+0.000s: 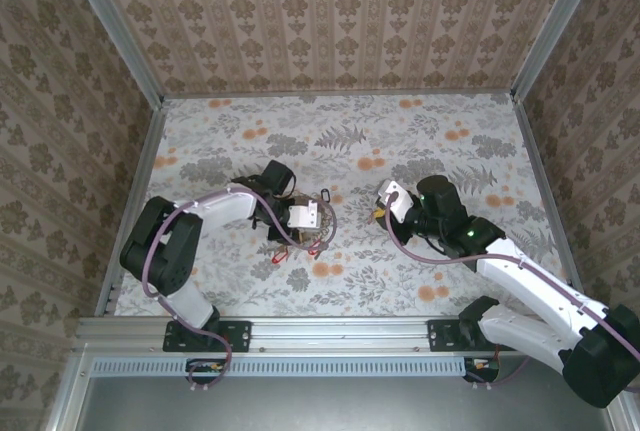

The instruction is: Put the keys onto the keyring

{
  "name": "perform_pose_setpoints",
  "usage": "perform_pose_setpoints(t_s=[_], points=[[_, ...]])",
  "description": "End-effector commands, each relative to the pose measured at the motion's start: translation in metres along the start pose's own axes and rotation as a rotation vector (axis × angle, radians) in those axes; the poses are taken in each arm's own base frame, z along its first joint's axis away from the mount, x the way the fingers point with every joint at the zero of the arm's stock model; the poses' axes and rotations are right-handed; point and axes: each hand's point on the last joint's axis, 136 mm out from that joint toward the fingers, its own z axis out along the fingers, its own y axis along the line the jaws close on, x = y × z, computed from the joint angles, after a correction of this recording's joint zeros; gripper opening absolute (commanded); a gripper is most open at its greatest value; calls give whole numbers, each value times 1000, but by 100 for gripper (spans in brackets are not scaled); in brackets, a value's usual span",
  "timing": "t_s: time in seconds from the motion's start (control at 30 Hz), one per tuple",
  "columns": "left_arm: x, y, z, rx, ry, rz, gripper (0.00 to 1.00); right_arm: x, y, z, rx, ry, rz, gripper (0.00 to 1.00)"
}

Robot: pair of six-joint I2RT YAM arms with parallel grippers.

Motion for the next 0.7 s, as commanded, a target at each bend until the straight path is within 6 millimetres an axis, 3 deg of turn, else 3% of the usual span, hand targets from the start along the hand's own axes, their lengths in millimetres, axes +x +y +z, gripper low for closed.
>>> perform_pose_setpoints(t_s=[0.0, 0.17, 0.37, 0.67], points=[[-7, 4, -3, 6, -17, -25, 40, 4, -2, -3, 13, 3, 20, 0], [-21, -16, -16, 39, -115, 105, 44, 4, -1, -5, 12, 3, 19, 0], [-36, -17, -31, -4, -187, 286, 47, 3, -1, -7, 15, -4, 15, 0], [-27, -31, -15, 111, -135, 488, 40, 3, -2, -9, 26, -9, 8, 0]])
